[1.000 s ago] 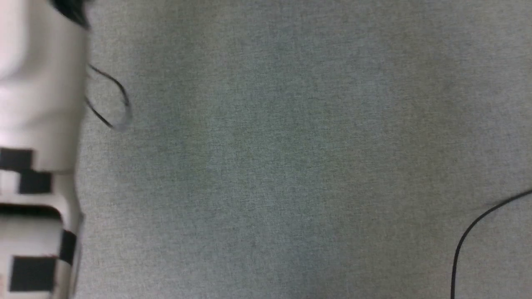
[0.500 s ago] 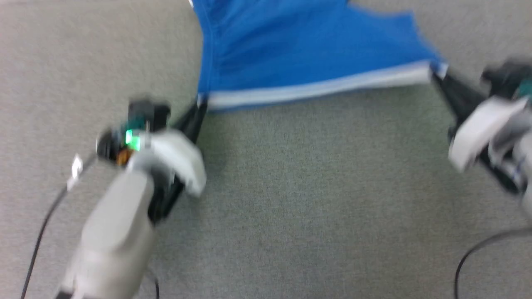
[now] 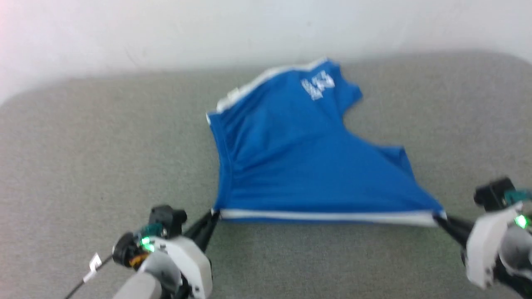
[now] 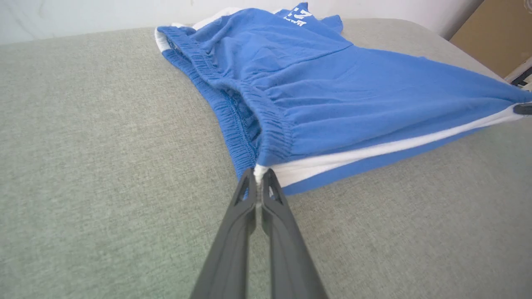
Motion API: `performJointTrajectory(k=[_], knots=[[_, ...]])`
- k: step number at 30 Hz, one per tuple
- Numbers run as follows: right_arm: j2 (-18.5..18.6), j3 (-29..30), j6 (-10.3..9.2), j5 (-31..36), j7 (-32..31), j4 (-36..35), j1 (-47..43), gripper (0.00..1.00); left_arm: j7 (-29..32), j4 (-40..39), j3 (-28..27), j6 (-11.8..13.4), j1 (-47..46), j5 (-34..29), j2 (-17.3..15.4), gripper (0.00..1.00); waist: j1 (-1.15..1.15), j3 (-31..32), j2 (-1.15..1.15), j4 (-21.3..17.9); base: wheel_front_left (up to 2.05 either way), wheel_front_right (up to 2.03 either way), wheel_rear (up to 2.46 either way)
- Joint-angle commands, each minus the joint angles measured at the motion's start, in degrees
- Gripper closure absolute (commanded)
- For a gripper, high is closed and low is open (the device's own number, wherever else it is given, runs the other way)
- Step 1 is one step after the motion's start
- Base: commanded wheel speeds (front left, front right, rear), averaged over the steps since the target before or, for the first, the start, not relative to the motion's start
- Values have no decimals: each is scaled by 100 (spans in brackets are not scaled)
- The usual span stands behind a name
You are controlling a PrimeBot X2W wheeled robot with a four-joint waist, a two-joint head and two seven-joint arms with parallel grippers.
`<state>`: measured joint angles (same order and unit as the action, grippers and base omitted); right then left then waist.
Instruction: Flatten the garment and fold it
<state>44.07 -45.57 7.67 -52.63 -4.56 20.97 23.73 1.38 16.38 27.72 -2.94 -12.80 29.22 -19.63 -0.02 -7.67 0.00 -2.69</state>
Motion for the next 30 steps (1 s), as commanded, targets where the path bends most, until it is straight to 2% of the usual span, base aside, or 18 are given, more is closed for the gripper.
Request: performJointTrajectory(k=[1,7,15,19,23,25,26,27,30], knots=[[267,37,-19,-137,-201,-107,-281,100,11,-143,-8,81,232,34,-122,100,2,548,0,112,0,0,0],[768,377,-19,-362,-707,-588,-1059,100,165,-901,98,277,910,88,-223,100,2,767,0,187,0,0,0],[1211,1103,-19,-646,-1414,-1073,-2360,100,379,-1389,327,320,1855,292,-371,100,2,896,0,298,0,0,0],[1082,1570,-19,-613,-1545,-1350,-2779,100,432,-1406,549,288,2045,207,-378,100,2,849,0,368,0,0,0],[917,1982,-19,-393,-1512,-1578,-2836,100,418,-1389,616,267,2003,185,-324,100,2,773,0,434,0,0,0],[728,2495,-19,-285,-1520,-1730,-2836,100,353,-1451,576,220,1807,224,-245,100,2,680,0,572,0,0,0],[728,2495,-19,-285,-1520,-1730,-2836,100,353,-1451,576,220,1807,224,-245,100,2,680,0,572,0,0,0],[642,2800,-19,-197,-1546,-1905,-2781,100,319,-1544,524,206,1630,226,-213,100,2,576,0,671,0,0,0],[497,3227,-19,-143,-1652,-2183,-2592,100,291,-1709,445,212,1346,179,-205,100,2,353,0,799,0,0,0]])
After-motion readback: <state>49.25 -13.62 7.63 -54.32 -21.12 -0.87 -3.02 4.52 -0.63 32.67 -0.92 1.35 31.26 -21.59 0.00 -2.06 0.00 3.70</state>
